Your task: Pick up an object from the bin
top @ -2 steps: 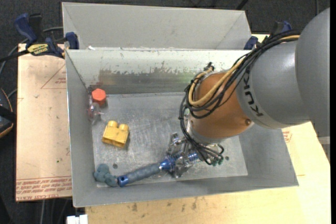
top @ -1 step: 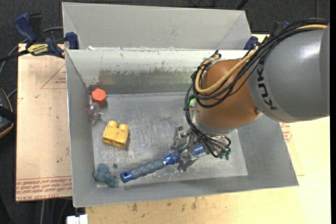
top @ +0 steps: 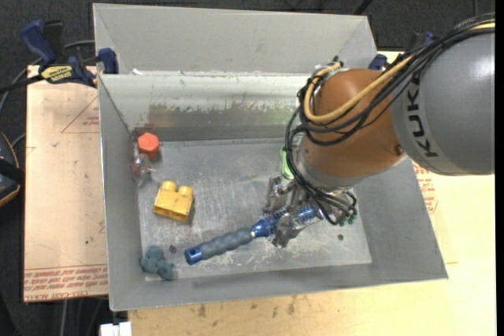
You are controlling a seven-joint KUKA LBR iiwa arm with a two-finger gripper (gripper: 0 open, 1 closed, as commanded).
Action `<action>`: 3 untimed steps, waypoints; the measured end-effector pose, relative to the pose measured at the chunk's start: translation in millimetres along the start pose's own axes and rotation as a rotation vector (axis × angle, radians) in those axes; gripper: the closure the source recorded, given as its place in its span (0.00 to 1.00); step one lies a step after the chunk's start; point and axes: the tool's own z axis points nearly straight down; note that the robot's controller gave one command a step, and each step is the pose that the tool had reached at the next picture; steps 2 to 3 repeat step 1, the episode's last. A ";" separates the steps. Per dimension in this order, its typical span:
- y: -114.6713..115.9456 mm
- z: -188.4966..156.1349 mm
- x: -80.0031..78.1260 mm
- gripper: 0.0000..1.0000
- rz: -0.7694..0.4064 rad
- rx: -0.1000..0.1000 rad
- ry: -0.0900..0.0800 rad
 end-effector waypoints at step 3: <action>0.5 -29.3 -1.3 1.00 0.001 0.000 0.001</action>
Offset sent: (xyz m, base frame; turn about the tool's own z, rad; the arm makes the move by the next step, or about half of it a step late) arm 0.0000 0.0001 0.0284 0.0000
